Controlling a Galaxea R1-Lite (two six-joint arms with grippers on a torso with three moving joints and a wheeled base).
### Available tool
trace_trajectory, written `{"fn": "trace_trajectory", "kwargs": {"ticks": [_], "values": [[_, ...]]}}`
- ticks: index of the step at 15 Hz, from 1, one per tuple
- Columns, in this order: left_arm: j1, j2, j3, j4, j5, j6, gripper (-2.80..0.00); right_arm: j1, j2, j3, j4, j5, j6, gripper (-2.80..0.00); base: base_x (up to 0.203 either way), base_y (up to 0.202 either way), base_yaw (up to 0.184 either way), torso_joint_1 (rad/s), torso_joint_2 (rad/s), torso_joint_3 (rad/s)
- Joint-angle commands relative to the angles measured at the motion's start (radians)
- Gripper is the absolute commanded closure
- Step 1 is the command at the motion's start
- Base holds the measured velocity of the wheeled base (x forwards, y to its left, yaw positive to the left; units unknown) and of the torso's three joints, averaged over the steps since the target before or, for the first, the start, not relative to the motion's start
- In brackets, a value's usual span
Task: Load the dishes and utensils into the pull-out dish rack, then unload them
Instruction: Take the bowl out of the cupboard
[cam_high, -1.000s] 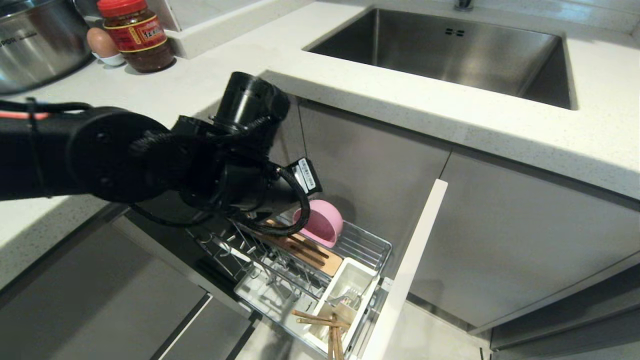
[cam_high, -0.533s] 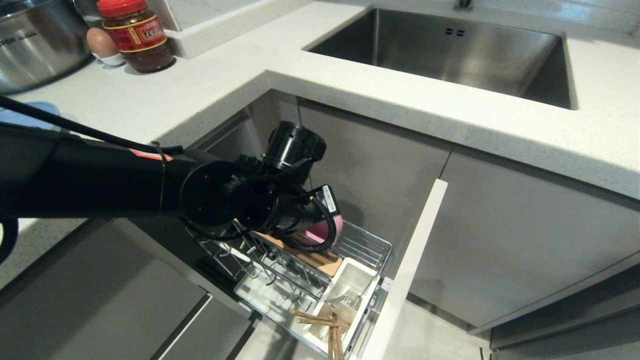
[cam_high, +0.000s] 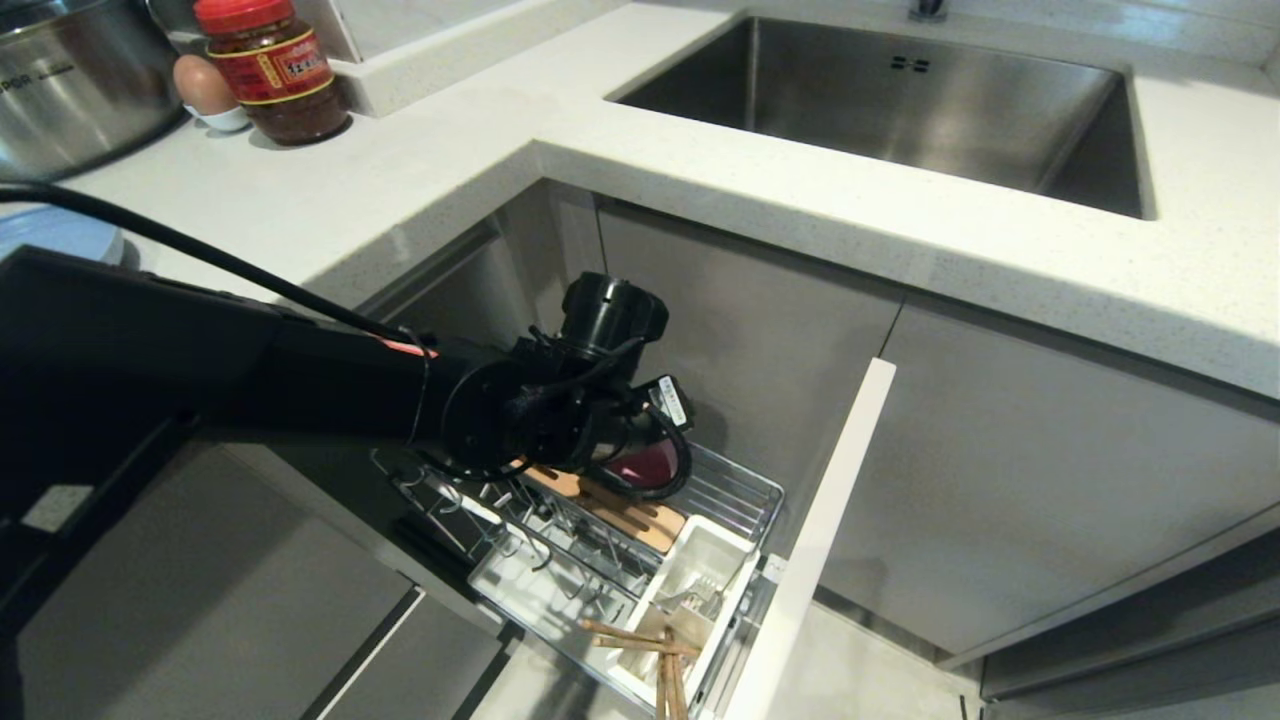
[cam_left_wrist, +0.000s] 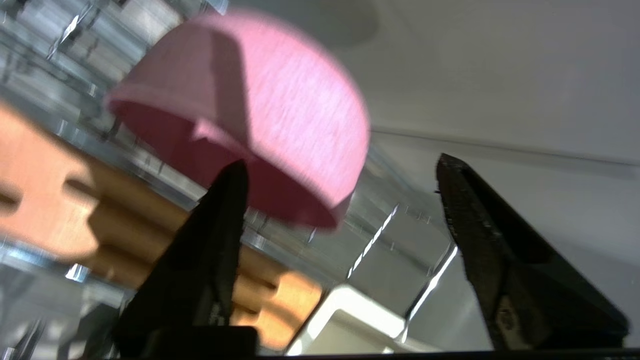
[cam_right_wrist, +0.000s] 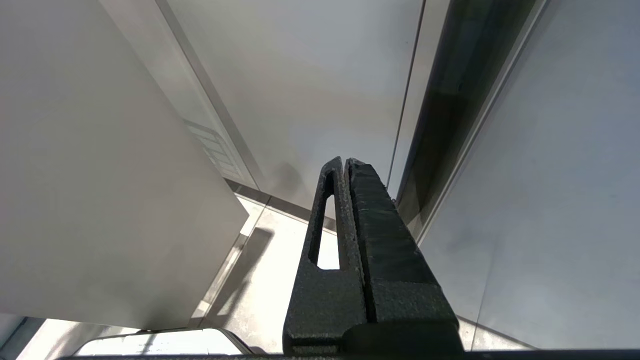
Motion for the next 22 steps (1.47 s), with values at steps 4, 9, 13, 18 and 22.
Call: {"fn": "trace_trajectory", "kwargs": {"ticks": [4,9,13,18,22], "values": [[0.017,0.034,-0.005,-0.069,0.001,0.006,-2.80,0.000,-0.004,0.000,0.000,0.000,0.001,0.00,0.000,0.000,0.000,0.000,0.00,0.000],[0.017,0.067,-0.005,-0.087,0.002,0.017,-2.80,0.000,-0.004,0.000,0.000,0.000,0.001,0.00,0.000,0.000,0.000,0.000,0.00,0.000],[0.014,0.068,-0.005,-0.086,0.003,0.017,0.00,0.000,-0.004,0.000,0.000,0.000,0.001,0.00,0.000,0.000,0.000,0.000,0.00,0.000],[0.011,0.061,-0.005,-0.084,0.004,0.017,0.00,0.000,-0.004,0.000,0.000,0.000,0.001,0.00,0.000,0.000,0.000,0.000,0.00,0.000],[0.006,0.061,-0.005,-0.086,0.006,0.014,0.00,0.000,-0.004,0.000,0.000,0.000,0.001,0.00,0.000,0.000,0.000,0.000,0.00,0.000]]}}
